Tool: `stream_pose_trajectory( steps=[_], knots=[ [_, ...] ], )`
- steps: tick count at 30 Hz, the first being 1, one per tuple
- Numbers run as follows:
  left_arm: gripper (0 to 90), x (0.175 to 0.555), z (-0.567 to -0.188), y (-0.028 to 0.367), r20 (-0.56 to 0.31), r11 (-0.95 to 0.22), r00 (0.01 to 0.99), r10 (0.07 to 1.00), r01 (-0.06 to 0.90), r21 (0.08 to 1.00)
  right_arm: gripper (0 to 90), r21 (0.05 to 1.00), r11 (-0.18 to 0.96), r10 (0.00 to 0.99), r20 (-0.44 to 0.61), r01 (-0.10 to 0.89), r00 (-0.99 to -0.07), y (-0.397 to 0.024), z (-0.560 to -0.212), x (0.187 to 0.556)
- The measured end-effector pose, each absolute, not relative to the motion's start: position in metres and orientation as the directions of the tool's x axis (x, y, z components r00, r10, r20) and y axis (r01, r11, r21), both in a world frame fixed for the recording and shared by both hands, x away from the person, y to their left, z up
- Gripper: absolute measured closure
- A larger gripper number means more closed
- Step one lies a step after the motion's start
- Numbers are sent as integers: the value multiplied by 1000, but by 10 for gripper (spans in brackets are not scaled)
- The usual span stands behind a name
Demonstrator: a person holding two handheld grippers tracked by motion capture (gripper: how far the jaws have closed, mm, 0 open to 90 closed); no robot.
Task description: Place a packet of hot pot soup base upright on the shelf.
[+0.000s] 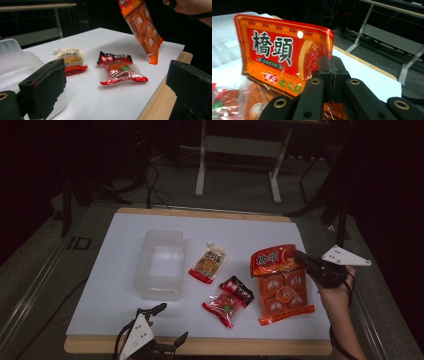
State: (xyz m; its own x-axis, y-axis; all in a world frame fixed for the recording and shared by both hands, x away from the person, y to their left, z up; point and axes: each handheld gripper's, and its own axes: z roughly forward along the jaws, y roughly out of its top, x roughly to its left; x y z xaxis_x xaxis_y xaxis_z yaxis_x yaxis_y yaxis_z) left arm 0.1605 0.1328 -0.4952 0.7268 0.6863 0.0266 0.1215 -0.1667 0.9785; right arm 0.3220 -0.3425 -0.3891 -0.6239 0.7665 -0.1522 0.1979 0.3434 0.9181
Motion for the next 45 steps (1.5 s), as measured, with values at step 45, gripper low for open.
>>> stream_pose_trajectory(
  steps=[45],
  knots=[
    [47, 241, -468, -38, -5, -202, 900, 436, 103, 974, 886, 949, 273, 795, -132, 156, -592, -394, -391, 239]
  ],
)
